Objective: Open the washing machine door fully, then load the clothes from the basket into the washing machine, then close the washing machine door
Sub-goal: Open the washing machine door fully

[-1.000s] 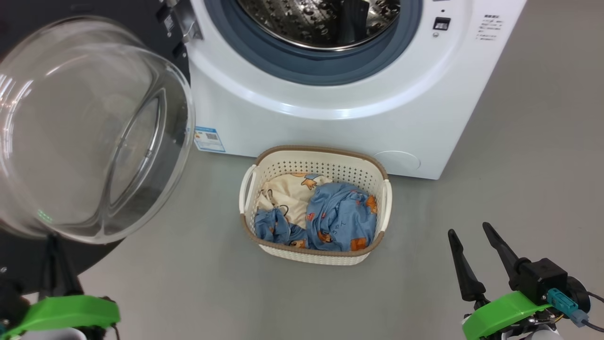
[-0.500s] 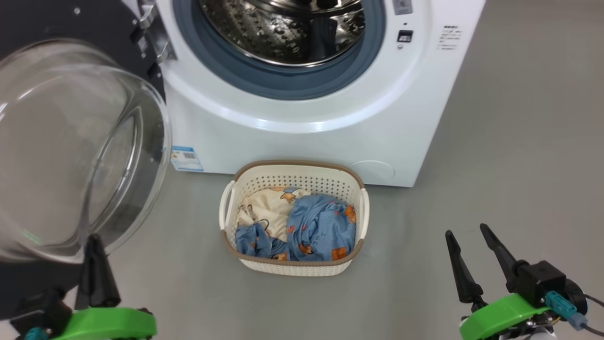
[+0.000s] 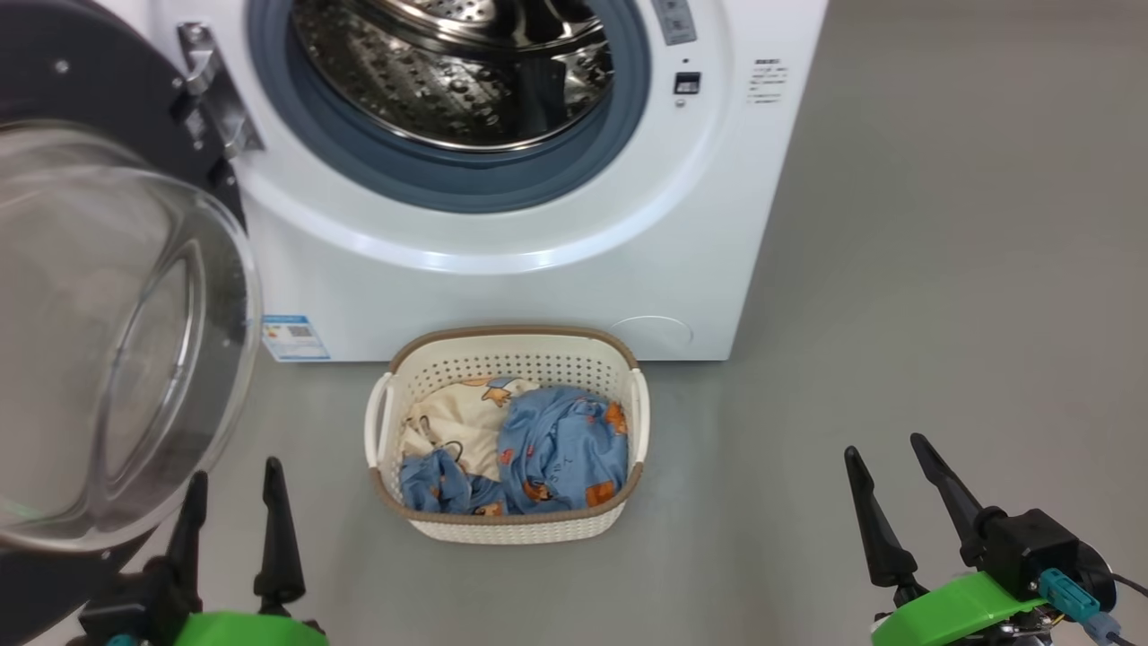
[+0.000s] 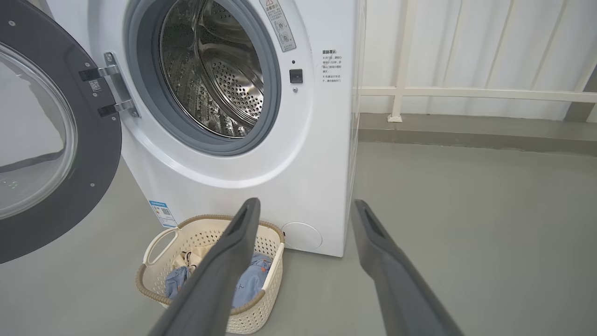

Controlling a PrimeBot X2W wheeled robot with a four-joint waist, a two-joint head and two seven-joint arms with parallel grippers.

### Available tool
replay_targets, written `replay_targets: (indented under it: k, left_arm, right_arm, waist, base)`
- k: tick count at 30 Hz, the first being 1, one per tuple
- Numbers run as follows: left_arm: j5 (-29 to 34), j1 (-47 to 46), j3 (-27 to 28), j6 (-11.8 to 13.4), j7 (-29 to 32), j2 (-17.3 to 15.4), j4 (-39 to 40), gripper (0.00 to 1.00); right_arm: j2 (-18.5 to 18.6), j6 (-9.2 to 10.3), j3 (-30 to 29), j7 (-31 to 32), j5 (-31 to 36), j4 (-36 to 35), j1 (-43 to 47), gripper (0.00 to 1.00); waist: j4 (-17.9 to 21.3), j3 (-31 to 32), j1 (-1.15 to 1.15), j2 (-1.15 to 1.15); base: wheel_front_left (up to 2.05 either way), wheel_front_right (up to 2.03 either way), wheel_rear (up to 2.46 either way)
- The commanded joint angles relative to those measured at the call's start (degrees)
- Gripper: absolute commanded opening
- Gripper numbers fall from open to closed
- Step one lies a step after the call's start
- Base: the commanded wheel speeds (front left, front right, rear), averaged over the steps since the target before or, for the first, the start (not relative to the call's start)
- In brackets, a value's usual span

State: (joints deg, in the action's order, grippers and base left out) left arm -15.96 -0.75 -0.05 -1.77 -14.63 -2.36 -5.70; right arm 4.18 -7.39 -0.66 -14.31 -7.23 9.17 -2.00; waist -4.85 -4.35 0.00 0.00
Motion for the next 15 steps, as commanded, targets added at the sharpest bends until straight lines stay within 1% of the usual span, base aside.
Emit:
replay_targets:
  k: [1, 6, 15]
  left_arm:
    - [0.8, 0.1, 1.5, -0.2, -0.4, -1.1, 0.9, 1.0]
    - [2.0, 0.6, 1.1, -0.2, -0.4, -1.4, 0.2, 1.0]
    - [3.5, 1.9, 0.8, -0.4, -0.4, -1.6, 0.8, 1.0]
  right_arm:
    - [0.3, -0.1, 1.5, -0.7, -0.2, -2.1, 0.2, 1.0]
    - [0.4, -0.1, 1.1, -0.7, 0.0, -3.8, 1.1, 1.0]
    - [0.3, -0.1, 0.9, -0.7, 1.1, -6.3, 3.2, 1.0]
  waist:
    - [1.2, 0.3, 0.0, 0.0]
    - [2.5, 0.4, 0.0, 0.0]
    - [3.4, 2.0, 0.0, 0.0]
  base:
    - [0.0, 0.0, 0.0]
    - [0.0, 0.0, 0.0]
    - [0.0, 0.0, 0.0]
